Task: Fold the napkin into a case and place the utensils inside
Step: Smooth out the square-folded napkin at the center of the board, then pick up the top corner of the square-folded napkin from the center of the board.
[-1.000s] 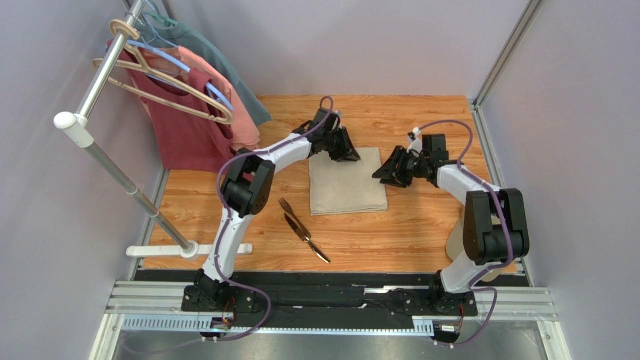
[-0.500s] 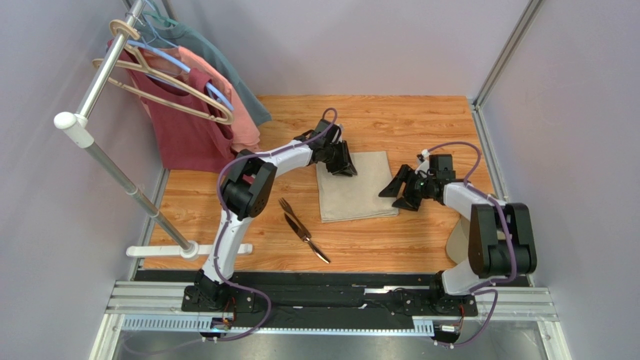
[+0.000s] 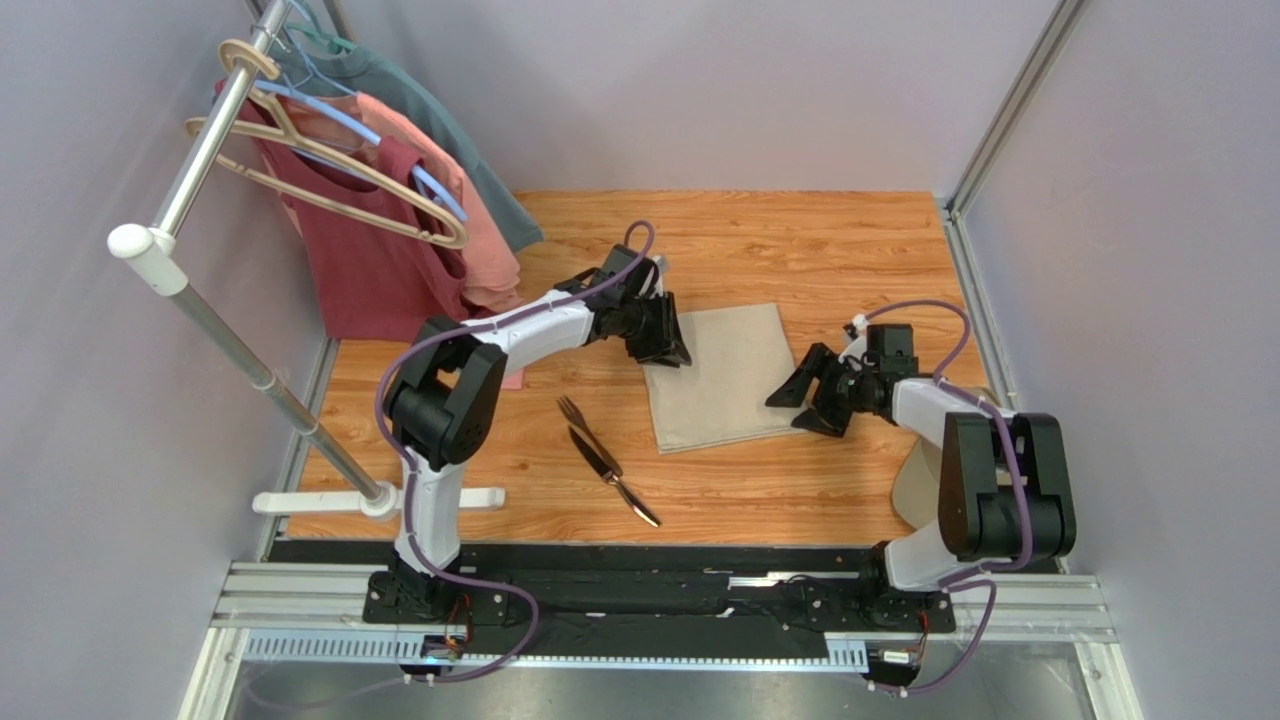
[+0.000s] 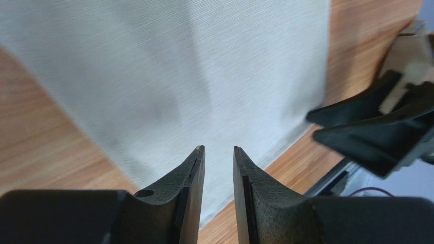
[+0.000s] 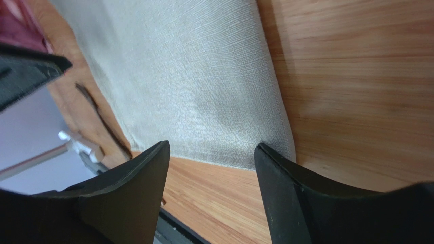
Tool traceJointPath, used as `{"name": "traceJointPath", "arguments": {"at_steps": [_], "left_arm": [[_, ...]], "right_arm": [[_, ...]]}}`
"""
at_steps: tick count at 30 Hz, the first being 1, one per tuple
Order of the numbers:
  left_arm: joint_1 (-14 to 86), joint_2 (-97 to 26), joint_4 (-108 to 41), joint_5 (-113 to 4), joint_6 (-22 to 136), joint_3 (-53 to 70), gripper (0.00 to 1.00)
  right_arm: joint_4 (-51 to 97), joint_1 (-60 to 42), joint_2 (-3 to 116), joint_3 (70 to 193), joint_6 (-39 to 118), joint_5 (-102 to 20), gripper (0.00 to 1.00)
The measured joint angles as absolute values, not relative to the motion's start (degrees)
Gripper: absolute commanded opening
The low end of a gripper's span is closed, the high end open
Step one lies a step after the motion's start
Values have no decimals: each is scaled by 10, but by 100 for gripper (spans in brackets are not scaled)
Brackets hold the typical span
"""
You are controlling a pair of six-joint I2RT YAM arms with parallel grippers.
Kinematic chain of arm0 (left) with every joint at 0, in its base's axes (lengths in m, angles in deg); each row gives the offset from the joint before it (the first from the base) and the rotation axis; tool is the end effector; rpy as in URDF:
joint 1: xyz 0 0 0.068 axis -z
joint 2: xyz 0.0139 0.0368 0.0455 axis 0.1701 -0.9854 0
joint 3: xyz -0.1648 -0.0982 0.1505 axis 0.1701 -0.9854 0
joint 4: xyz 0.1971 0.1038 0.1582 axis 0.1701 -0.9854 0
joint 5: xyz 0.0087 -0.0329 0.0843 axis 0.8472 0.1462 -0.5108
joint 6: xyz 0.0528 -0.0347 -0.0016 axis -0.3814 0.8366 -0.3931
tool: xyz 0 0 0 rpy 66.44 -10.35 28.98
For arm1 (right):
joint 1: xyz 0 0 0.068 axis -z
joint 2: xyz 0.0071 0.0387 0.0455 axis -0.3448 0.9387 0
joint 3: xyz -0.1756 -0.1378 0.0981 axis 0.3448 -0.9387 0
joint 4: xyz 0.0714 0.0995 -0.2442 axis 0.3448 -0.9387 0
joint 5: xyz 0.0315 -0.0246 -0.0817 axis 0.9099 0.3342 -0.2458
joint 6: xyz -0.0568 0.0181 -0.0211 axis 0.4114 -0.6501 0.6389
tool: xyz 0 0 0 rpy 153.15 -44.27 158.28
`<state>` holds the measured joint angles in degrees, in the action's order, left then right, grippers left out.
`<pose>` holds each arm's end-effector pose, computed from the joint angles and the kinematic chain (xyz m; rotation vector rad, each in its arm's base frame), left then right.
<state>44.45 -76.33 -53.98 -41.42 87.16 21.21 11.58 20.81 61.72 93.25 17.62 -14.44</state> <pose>0.3615 -0.2714 0.1487 0.0092 2.6482 -0.9908 0.2754 0.0243 0.0919 0.4700 2.6080 0.9572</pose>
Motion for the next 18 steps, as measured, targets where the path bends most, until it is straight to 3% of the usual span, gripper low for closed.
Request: {"name": "traceJointPath", "arguments": {"at_steps": [6, 10, 14, 18], "left_arm": [[443, -712, -557, -436, 849, 117, 36], [443, -662, -568, -444, 839, 79, 36], [440, -595, -585, -469, 830, 65, 34], [417, -524, -586, -468, 832, 36, 31]], "right_arm": [[70, 204, 607, 969, 198, -217, 68], [36, 156, 650, 1082, 218, -269, 66], [5, 56, 644, 1149, 257, -332, 62], [-30, -104, 640, 1171, 313, -401, 54]]}}
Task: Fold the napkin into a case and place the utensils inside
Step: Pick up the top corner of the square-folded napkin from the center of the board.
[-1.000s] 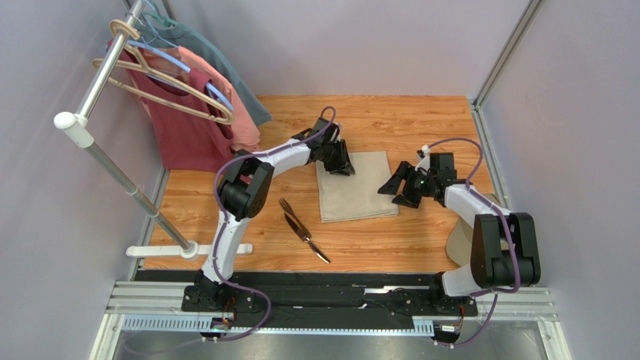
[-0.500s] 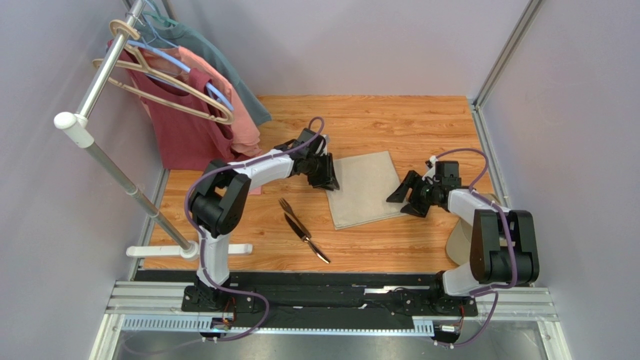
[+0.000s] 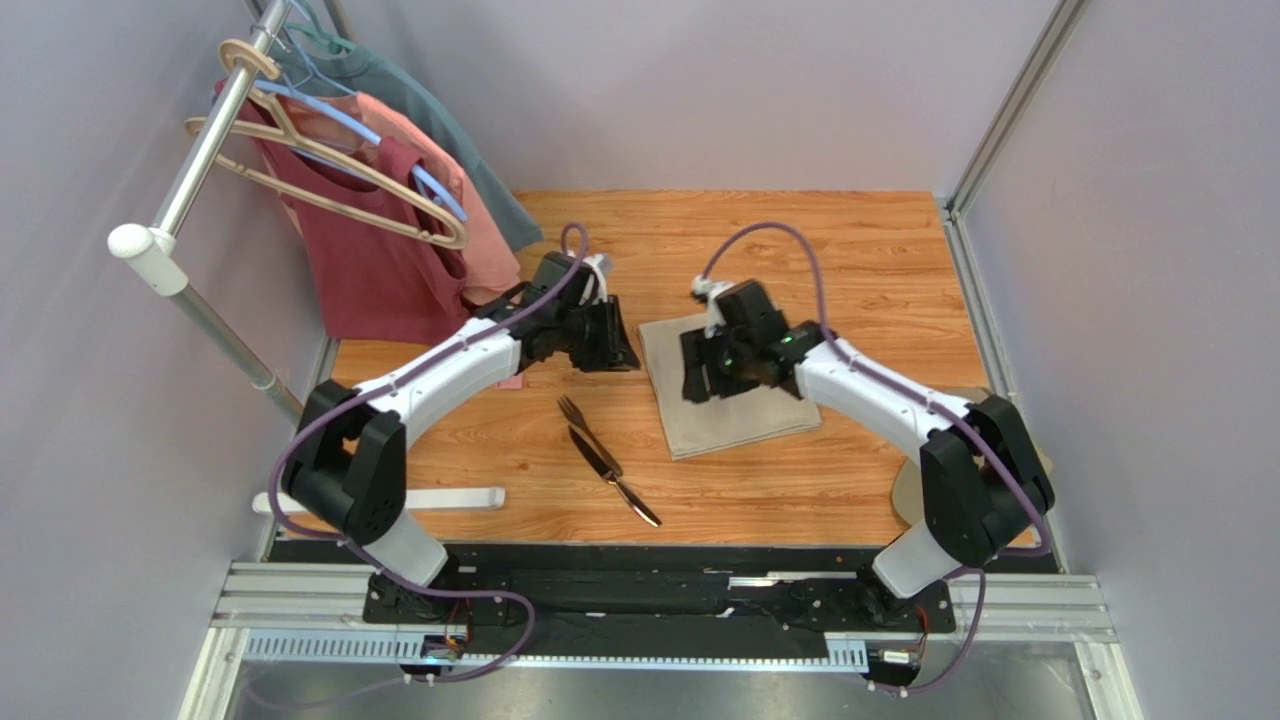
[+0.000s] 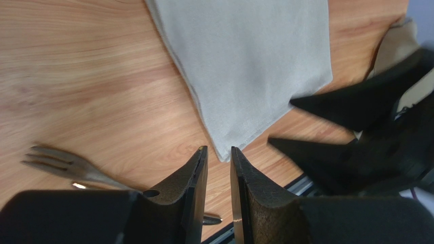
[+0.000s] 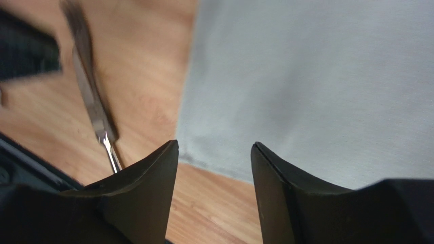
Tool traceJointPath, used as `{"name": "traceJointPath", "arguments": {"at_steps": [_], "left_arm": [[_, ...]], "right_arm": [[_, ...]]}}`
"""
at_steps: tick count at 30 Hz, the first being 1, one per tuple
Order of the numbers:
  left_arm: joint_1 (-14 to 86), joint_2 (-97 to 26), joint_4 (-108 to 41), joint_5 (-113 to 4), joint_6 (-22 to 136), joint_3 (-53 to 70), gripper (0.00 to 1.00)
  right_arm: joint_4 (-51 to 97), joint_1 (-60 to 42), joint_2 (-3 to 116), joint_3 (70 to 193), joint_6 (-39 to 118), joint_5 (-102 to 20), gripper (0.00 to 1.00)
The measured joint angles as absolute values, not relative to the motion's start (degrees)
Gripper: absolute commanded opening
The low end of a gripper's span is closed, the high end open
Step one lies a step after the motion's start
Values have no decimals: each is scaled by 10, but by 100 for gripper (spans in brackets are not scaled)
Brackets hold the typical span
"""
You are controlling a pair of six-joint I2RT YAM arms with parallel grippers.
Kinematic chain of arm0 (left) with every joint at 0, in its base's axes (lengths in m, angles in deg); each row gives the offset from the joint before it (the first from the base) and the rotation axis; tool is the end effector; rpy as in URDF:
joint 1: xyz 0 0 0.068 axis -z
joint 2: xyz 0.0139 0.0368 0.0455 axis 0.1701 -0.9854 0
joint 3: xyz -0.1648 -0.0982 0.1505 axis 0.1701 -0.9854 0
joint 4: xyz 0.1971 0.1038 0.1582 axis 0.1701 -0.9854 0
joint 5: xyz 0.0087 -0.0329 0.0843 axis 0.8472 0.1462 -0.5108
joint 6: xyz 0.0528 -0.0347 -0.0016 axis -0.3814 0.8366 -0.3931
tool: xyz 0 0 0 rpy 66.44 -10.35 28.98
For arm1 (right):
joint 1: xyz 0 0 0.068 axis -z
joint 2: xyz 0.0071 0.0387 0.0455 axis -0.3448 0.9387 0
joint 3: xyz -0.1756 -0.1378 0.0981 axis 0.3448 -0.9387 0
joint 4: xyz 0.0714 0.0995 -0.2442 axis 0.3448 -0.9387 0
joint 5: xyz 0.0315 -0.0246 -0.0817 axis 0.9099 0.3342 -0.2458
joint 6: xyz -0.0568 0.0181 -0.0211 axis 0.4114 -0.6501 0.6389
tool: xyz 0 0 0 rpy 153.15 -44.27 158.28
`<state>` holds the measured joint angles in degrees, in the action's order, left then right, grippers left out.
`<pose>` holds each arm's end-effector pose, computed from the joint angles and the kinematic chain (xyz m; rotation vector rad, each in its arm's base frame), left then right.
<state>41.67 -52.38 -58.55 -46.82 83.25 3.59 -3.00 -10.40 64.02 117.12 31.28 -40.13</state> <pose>0.3064 -0.2063 0.2023 -0.0048 2.5671 -0.8585 0.2916 0.1806 0.1829 -0.4064 2.5450 0.5037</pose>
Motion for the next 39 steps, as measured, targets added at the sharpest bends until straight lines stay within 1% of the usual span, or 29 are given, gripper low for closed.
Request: {"name": "traceJointPath", "arguments": {"at_steps": [1, 3, 4, 8, 12, 16, 21, 25, 29, 33, 36, 37, 39], "left_arm": [[405, -508, -584, -467, 834, 25, 31], [377, -479, -581, -465, 838, -1, 30], [366, -468, -581, -465, 839, -13, 30], [326, -436, -582, -463, 842, -50, 30], [314, -414, -582, -457, 842, -64, 29], [312, -406, -581, -447, 842, -68, 29], [311, -406, -579, -438, 842, -74, 29], [311, -406, -577, -434, 842, -76, 29], [311, -406, -576, -434, 842, -76, 29], [311, -406, -575, -433, 842, -79, 29], [311, -406, -575, -431, 842, -79, 29], [311, -406, -575, -431, 842, -79, 29], [311, -406, -575, -432, 842, -80, 29]], "right_arm": [[-40, -142, 640, 1171, 324, -414, 49], [-51, -202, 639, 1166, 347, -427, 45], [-56, -220, 639, 1164, 355, -430, 41], [-71, -267, 645, 1158, 387, -454, 35], [-72, -290, 675, 1158, 411, -466, 35], [-76, -307, 705, 1158, 426, -469, 39], [-77, -316, 717, 1158, 436, -483, 42], [-77, -320, 728, 1161, 443, -506, 42], [-77, -322, 744, 1166, 447, -523, 39], [-78, -325, 753, 1174, 451, -532, 31], [-78, -327, 753, 1179, 453, -536, 23], [-78, -328, 753, 1181, 453, -538, 18], [-79, -329, 753, 1183, 453, -541, 13]]}}
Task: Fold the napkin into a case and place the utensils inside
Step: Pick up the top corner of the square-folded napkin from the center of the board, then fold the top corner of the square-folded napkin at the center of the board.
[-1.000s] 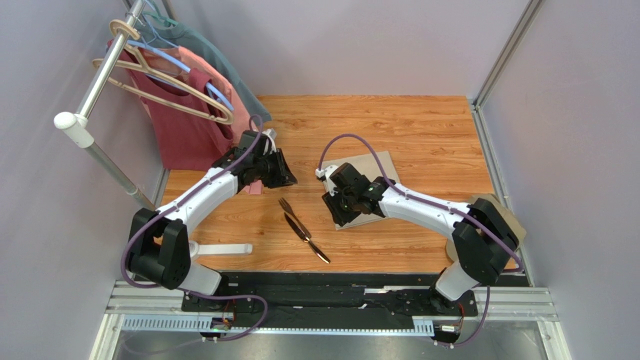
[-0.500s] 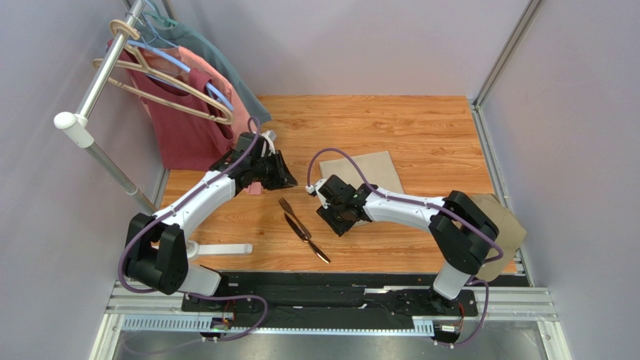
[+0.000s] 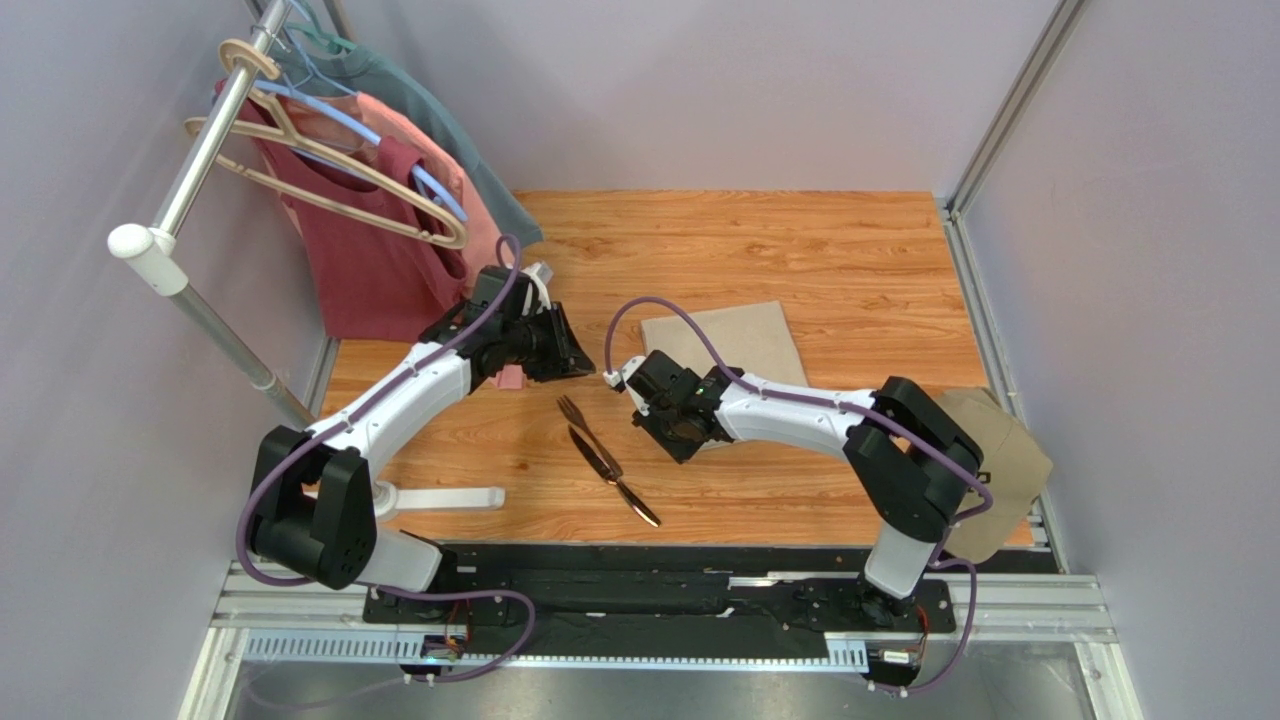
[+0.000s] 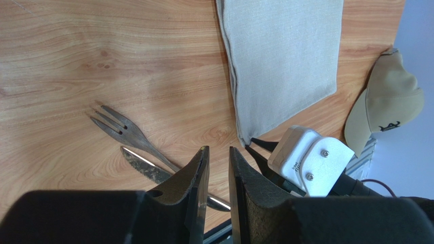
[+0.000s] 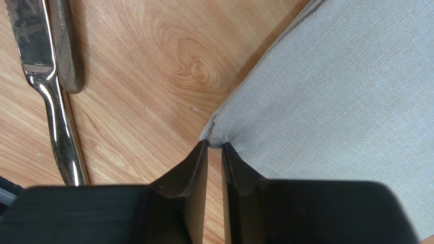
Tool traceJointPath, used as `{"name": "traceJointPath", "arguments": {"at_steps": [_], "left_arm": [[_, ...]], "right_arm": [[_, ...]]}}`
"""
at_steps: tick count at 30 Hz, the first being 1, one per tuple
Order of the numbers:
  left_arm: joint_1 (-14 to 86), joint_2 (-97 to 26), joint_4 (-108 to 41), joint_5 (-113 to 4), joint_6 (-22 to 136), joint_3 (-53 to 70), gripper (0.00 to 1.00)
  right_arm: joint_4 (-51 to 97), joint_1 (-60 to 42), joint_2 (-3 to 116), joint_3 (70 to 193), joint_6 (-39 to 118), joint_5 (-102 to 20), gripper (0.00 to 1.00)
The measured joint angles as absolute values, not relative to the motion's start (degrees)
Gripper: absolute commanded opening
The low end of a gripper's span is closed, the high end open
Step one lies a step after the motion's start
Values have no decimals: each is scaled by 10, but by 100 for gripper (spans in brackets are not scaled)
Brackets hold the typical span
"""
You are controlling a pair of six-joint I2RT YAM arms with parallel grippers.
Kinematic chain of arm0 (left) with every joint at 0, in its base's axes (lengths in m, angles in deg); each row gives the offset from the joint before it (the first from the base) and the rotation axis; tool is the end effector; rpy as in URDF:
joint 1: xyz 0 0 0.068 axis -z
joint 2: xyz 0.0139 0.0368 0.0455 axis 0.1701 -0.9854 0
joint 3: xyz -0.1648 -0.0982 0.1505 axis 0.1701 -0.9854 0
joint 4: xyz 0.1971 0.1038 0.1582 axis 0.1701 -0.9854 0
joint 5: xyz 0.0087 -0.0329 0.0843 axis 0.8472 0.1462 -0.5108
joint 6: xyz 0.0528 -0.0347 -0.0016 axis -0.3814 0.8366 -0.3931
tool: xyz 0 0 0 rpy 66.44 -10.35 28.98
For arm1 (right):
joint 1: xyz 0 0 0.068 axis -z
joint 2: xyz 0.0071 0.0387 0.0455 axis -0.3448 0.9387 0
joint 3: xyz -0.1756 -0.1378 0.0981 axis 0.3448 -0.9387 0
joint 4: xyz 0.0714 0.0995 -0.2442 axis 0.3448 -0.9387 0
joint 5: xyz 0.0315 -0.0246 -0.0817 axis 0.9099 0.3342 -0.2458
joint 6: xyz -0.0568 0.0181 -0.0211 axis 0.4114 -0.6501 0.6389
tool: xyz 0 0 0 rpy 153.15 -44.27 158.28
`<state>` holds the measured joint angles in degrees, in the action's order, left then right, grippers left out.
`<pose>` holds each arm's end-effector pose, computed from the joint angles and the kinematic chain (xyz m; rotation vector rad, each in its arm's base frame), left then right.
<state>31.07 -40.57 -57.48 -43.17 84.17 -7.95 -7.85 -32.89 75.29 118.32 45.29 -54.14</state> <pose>0.2948 -0.1323 0.2032 -0.2205 2.5104 -0.8775 0.2114 0.2734 0.1201 -1.1900 2.5033 0.1180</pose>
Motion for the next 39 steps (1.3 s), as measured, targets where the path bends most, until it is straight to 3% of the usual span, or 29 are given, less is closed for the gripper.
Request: {"name": "traceJointPath", "arguments": {"at_steps": [7, 17, 24, 32, 39], "left_arm": [[311, -406, -572, -429, 842, -82, 29], [311, -411, -562, -419, 847, -83, 29], [311, -468, -524, -379, 878, -73, 29], [341, -628, -484, -358, 932, 74, 29], [356, -714, -459, -360, 957, 192, 29]], "right_arm": [[-91, -329, 751, 1195, 453, -550, 0], [-100, -307, 732, 1199, 443, -554, 0], [-82, -197, 684, 1199, 426, -568, 0], [-36, -29, 749, 1238, 433, -537, 0], [-26, 19, 816, 1305, 441, -498, 0]]}}
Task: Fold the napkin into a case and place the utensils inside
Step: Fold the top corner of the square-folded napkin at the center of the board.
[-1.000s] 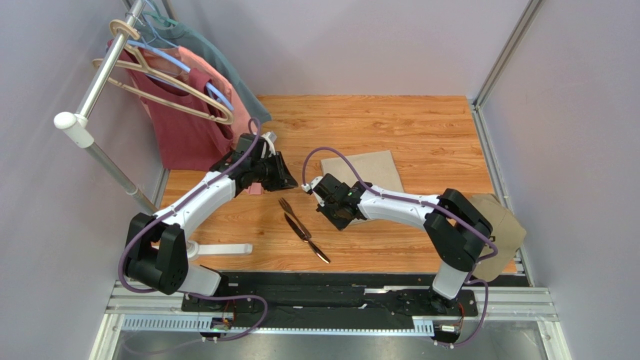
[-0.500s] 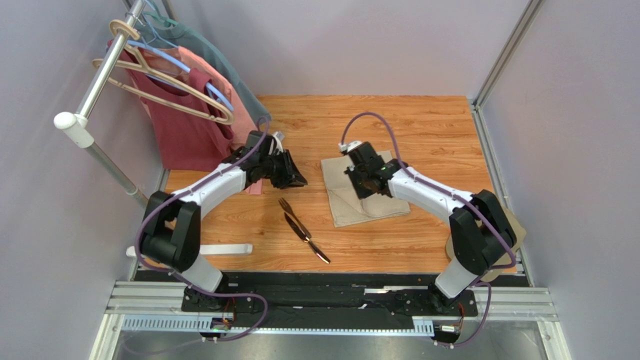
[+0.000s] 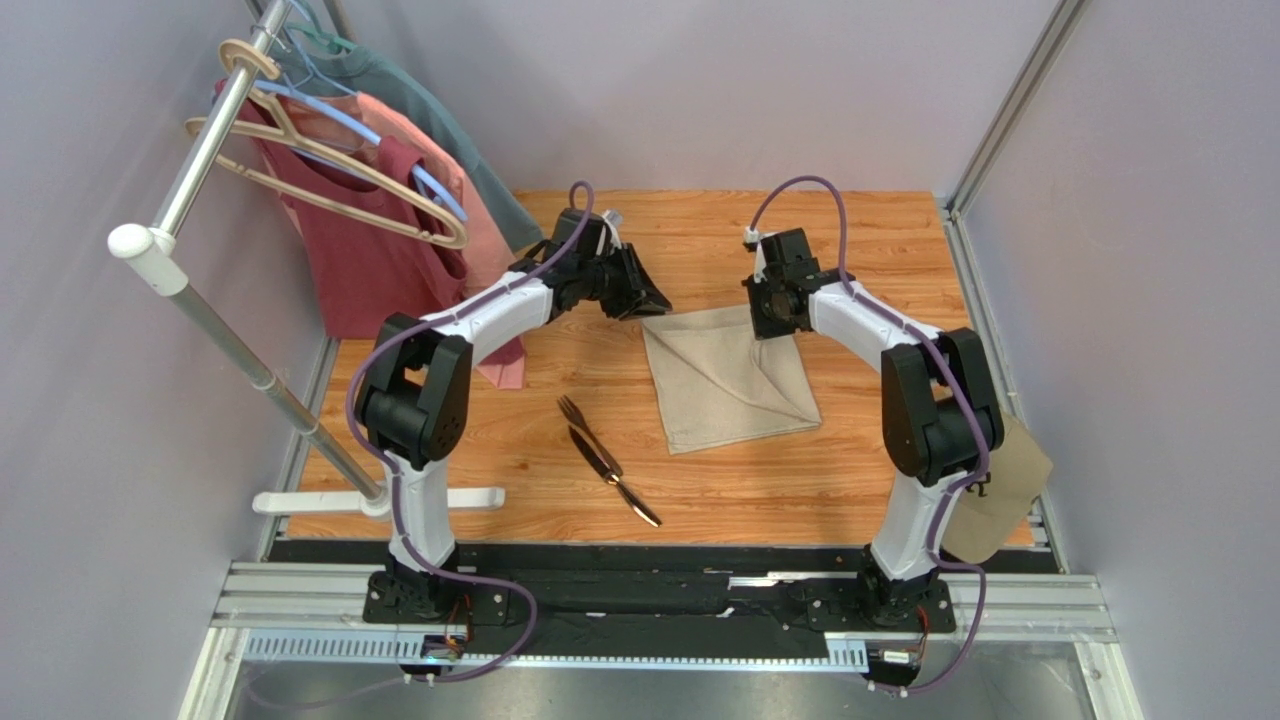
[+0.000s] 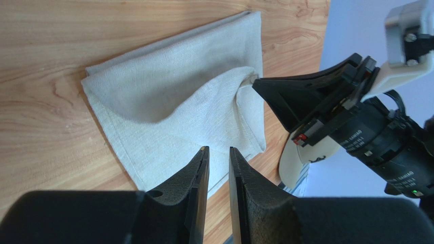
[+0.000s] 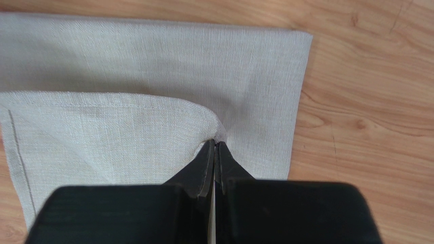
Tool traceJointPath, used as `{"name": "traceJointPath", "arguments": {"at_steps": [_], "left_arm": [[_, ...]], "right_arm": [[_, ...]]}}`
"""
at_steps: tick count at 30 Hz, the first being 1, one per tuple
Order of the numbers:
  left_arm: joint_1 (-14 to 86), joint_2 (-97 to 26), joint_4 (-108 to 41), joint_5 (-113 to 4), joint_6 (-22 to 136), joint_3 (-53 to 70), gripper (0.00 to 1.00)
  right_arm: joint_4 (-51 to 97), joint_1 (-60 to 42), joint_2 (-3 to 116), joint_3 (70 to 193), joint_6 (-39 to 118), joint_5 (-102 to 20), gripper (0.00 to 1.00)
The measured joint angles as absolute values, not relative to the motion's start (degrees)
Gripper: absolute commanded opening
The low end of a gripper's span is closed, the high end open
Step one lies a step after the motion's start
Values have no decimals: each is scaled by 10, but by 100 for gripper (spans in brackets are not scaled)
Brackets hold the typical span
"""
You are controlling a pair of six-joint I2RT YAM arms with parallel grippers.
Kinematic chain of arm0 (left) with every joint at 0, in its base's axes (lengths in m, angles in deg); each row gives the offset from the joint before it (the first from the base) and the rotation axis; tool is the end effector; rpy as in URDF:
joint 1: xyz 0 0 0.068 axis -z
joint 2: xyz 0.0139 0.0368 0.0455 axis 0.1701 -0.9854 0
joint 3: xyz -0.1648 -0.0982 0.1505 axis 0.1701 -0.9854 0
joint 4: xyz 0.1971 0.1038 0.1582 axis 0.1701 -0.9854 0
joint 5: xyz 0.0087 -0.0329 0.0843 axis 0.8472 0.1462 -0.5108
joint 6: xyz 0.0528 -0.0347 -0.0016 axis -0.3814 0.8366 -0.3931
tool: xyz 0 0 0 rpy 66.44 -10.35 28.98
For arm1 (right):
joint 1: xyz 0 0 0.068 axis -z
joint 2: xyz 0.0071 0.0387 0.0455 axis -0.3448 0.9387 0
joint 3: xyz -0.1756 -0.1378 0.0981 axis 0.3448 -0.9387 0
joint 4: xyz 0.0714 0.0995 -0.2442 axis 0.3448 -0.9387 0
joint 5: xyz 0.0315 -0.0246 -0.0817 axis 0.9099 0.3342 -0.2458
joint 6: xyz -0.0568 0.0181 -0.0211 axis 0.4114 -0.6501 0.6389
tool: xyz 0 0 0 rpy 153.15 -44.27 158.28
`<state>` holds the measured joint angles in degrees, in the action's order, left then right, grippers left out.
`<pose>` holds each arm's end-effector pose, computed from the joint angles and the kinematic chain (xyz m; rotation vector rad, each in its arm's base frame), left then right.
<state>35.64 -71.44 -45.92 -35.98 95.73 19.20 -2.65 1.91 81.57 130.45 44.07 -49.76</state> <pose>0.3971 -0.2167 0.1869 -0.2553 2.4558 -1.1857 0.3816 0.1249 0.1497 -0.3497 2.5632 0.1112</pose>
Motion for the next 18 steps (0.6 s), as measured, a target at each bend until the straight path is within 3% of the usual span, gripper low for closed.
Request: {"name": "traceJointPath", "arguments": {"at_steps": [18], "left_arm": [[363, -759, -456, -363, 968, 213, 29]], "right_arm": [[-19, 58, 862, 1361, 453, -472, 0]]}}
